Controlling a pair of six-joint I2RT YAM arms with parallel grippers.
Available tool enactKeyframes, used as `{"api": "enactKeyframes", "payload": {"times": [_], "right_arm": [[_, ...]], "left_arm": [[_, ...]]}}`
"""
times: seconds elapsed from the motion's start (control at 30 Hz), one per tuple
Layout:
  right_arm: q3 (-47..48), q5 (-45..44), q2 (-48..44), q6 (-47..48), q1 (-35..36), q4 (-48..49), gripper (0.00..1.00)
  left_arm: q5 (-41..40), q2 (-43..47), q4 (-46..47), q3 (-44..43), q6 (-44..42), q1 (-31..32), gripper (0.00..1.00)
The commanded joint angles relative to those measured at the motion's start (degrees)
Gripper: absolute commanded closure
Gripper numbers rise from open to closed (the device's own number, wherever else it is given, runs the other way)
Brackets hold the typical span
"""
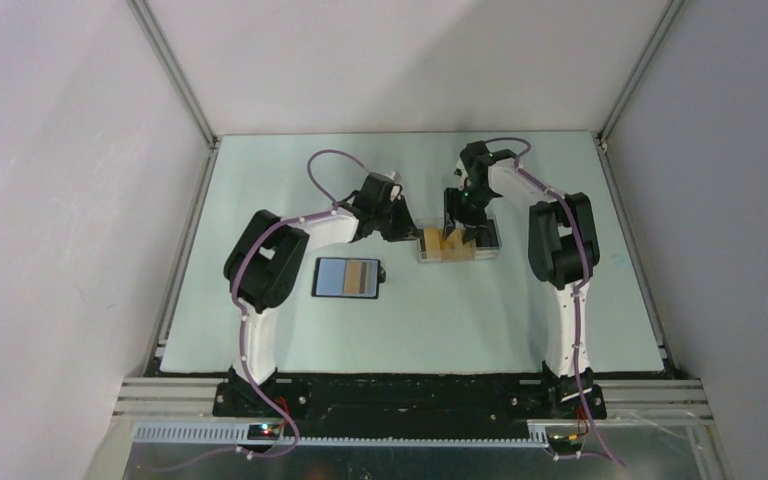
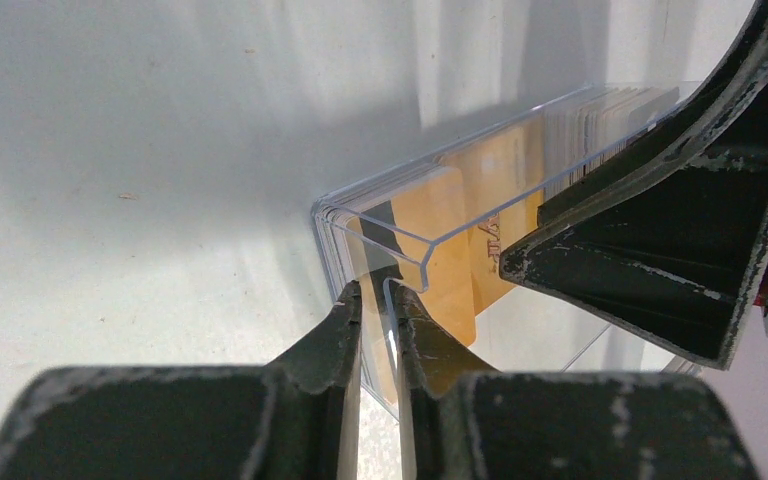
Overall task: Put the credit cards into the card holder
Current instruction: Adjust the storage box at the center of the board.
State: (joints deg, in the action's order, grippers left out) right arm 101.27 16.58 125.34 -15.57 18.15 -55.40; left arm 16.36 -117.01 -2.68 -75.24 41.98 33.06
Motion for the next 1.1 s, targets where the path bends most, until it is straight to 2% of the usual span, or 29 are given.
{"api": "enactKeyframes", "payload": {"times": [0.0,0.17,0.33,0.5,0.57,0.73,0.93,1.07], "right_arm": [[1.5,3.8,-1.2,-0.7,-0.2,1.7,0.43],[2.2,4.3,-0.9,-0.8,0.4,1.8,0.45],[3.0,3.4,-2.0,-0.4,1.9,1.7,0.41],[3.7,6.7,0.4,-0.9,1.8,2.2,0.4],[3.8,7.6,1.4,-1.2,2.0,2.5,0.42],[3.7,8.4,2.7,-2.2,2.5,3.2,0.56],[4.4,7.5,3.7,-2.3,2.9,2.9,0.59],[4.9,7.1,4.9,-2.5,3.1,2.4,0.67]], "left_arm": [[0.4,-2.2,-2.5,1.1,-1.7,0.6,1.0],[0.4,-2.3,-2.3,1.2,-1.7,0.6,1.0],[0.2,-2.0,-2.4,1.3,-1.8,0.6,1.0],[0.2,-1.8,-2.3,1.3,-1.8,0.6,1.0],[0.2,-1.9,-2.3,1.4,-1.7,0.6,1.0],[0.4,-2.0,-2.3,1.3,-1.6,0.6,1.0],[0.4,-1.9,-2.2,1.3,-1.7,0.6,1.0],[0.4,-2.0,-2.3,1.4,-1.7,0.6,1.0]]}}
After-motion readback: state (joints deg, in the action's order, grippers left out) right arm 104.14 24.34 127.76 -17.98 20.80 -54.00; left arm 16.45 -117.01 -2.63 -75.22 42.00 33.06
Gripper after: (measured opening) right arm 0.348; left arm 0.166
